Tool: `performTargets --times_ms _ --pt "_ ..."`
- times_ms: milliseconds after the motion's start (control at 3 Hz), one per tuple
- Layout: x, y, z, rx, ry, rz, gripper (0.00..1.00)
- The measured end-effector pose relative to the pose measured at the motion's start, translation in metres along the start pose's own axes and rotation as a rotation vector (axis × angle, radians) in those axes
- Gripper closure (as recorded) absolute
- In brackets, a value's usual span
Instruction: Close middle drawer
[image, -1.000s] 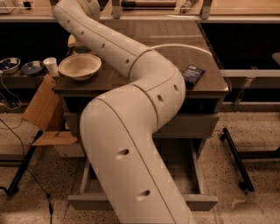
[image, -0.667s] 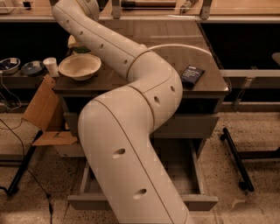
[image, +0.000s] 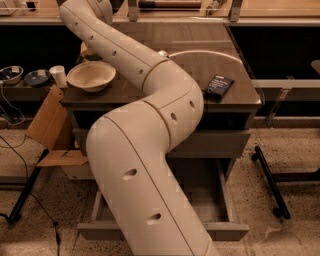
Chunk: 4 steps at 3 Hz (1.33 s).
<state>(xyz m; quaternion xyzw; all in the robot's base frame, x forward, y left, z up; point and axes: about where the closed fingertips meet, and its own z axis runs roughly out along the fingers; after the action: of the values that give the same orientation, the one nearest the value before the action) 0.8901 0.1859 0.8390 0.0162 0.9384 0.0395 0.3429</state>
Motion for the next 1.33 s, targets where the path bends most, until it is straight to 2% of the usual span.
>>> performTargets --times_ms 667,1000,1333 --pt "-0.0003 0.0014 0.0013 -0.004 0.012 -0.014 0.62" --pt "-0.0018 0.0004 0.0008 -0.009 0.014 -0.015 0.93" --pt "-0.0019 0.0004 0.0008 -0.009 0.014 -0.015 1.00"
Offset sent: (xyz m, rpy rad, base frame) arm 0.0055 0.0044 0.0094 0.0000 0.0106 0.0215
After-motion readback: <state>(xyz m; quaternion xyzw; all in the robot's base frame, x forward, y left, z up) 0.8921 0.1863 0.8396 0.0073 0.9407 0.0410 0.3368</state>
